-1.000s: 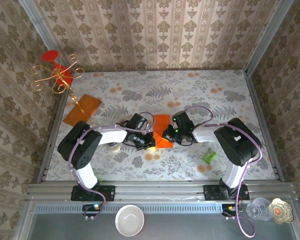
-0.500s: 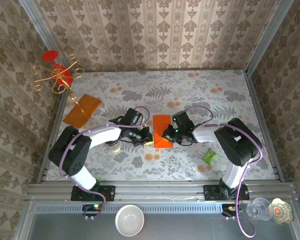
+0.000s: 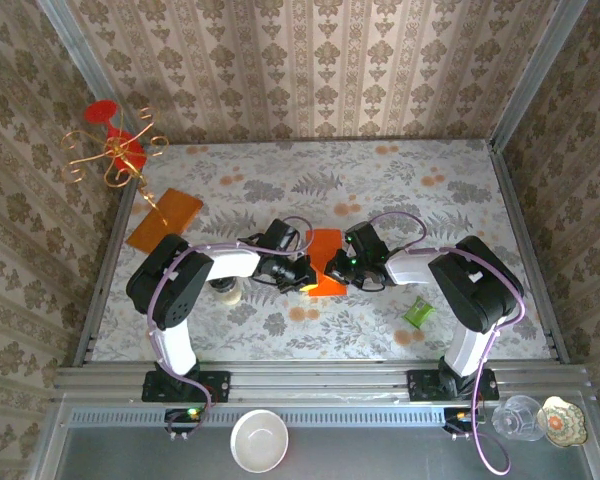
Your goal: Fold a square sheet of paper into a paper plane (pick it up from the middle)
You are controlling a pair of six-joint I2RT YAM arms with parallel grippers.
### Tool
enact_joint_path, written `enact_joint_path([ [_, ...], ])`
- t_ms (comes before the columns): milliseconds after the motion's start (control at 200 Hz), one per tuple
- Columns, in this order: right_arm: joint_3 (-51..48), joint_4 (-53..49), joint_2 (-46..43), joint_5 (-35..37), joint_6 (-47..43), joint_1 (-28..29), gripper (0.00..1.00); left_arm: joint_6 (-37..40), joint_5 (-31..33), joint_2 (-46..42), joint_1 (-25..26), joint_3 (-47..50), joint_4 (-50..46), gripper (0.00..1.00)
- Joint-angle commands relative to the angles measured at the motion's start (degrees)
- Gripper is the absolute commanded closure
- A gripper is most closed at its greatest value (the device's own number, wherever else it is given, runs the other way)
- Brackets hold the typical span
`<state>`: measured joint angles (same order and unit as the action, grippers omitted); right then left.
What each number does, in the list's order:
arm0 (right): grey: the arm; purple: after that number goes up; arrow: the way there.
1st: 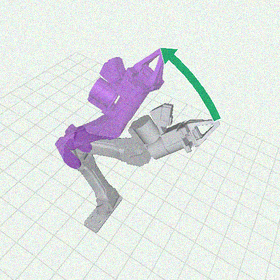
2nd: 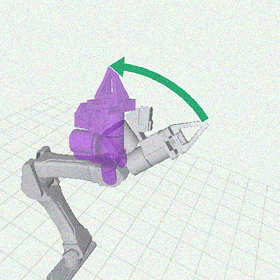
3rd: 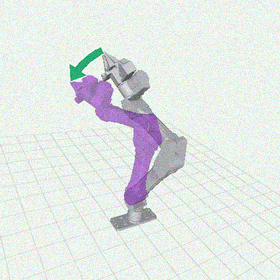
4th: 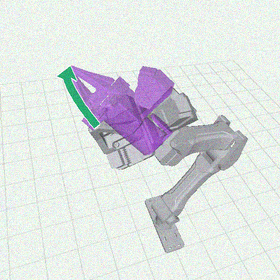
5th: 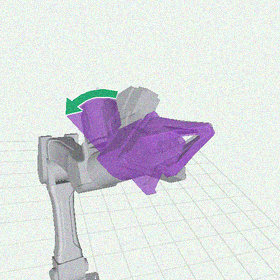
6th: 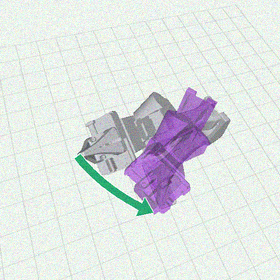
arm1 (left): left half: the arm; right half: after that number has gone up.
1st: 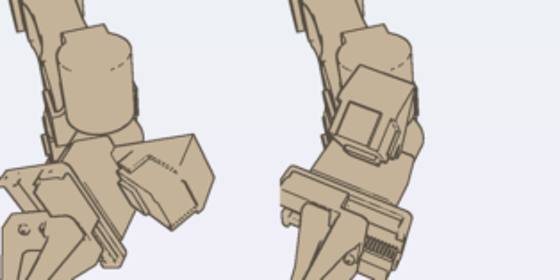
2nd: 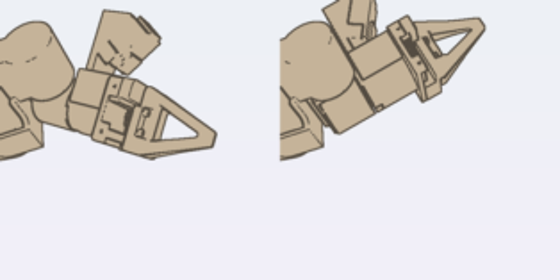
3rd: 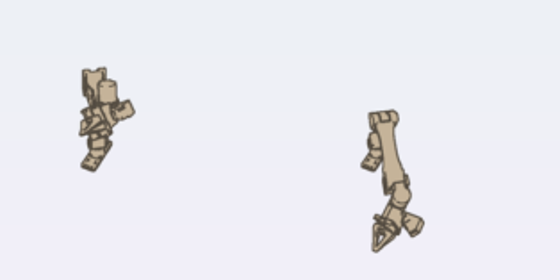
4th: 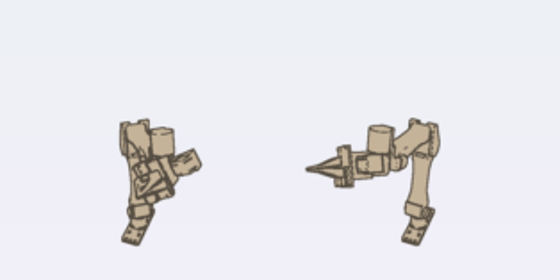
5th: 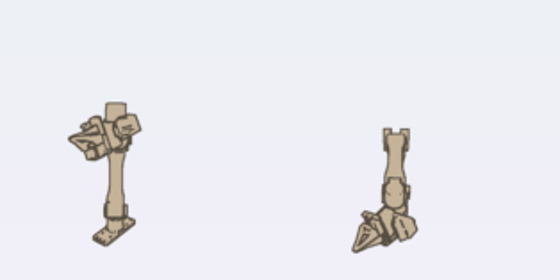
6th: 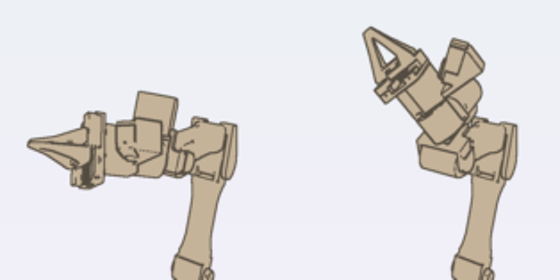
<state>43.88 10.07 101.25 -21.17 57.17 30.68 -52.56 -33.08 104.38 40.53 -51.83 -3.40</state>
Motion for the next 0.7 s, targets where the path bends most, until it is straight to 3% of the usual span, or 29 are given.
enact_joint_path([
  [0, -2.1, -6.9, 2.1, 5.2, -0.1, -0.6, 1.0, -0.6, -0.8, 0.3, 0.5, 2.0, -0.2, 1.0],
  [190, -1.8, -7.4, 2.0, 5.3, -0.7, -1.1, 1.0, 2.3, 0.6, 1.8, 0.1, 3.8, -5.9, 1.0],
  [695, 1.3, -8.6, 1.2, 3.5, -5.6, -10.9, 1.0, 1.8, 1.8, 1.8, -2.0, 8.6, -6.0, 1.0],
])
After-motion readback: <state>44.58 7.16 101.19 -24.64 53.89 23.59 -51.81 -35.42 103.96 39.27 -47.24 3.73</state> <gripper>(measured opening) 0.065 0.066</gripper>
